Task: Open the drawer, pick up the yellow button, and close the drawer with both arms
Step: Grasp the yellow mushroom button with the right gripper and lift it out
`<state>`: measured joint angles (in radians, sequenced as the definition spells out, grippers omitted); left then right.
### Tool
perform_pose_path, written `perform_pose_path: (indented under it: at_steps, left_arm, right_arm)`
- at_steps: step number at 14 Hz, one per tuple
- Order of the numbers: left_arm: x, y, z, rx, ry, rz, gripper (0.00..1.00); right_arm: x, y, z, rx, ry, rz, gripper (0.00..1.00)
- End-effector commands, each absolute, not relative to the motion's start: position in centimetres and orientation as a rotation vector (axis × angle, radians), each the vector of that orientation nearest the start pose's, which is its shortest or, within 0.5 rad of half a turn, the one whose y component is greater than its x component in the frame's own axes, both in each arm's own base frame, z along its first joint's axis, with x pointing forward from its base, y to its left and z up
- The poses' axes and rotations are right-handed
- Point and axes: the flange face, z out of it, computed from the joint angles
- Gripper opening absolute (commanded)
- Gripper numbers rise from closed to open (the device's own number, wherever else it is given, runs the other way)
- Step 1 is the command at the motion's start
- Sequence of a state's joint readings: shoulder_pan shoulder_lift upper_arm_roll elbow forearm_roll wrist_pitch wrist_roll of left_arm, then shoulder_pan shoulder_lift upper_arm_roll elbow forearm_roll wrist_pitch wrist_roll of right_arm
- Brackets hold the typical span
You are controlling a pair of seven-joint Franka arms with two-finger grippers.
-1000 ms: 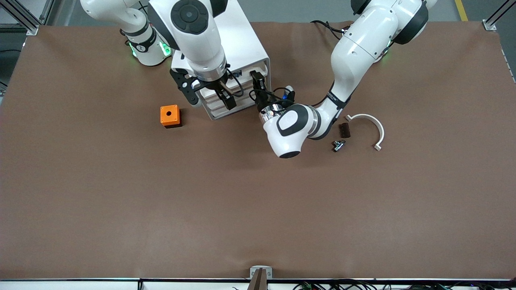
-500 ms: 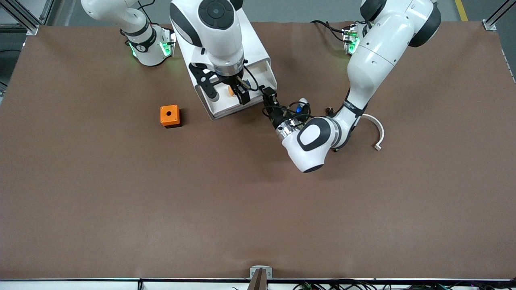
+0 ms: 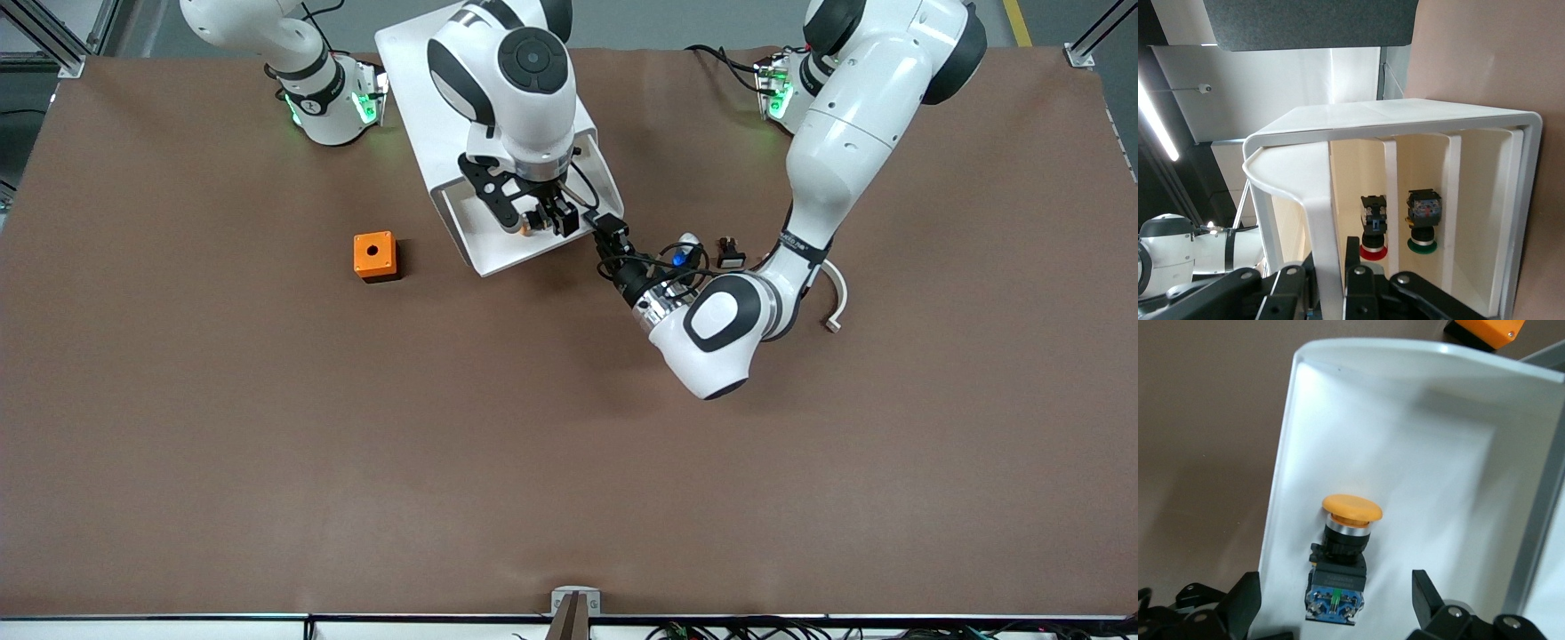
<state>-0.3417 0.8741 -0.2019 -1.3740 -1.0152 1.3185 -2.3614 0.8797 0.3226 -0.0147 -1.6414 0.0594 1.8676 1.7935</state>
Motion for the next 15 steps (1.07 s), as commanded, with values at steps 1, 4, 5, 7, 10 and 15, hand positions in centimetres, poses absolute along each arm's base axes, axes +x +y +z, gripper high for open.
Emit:
perform_pose_path:
  at_steps: [1, 4, 5, 7, 10, 15]
  left_arm:
    - [54.0, -39.1, 22.3, -0.992, -1.742, 1.553, 0.18]
    - [54.1, -38.9, 22.3, -0.993, -1.743, 1.559, 0.48]
    - [54.1, -38.9, 22.4, -1.014, -1.739, 1.571, 0.69]
    - [54.4, -38.9, 22.9, -1.104, -1.723, 1.622, 0.92]
    - [55.4, -38.6, 23.9, -1.25, -1.704, 1.702, 0.99]
    - [57.3, -37.3, 25.6, -1.686, -1.582, 1.902, 0.99]
  right_arm:
    - [40.7, 49.3, 41.2, -2.856, 1.48, 0.072, 0.89]
    - [40.8, 49.2, 41.4, -2.861, 1.462, 0.075, 0.64]
    - [41.0, 49.0, 41.4, -2.861, 1.465, 0.078, 0.55]
    - [41.2, 49.0, 41.5, -2.86, 1.458, 0.074, 0.18]
    - [41.3, 48.9, 41.6, -2.865, 1.445, 0.077, 0.0]
    - [46.1, 45.0, 46.5, -2.918, 1.298, 0.116, 0.0]
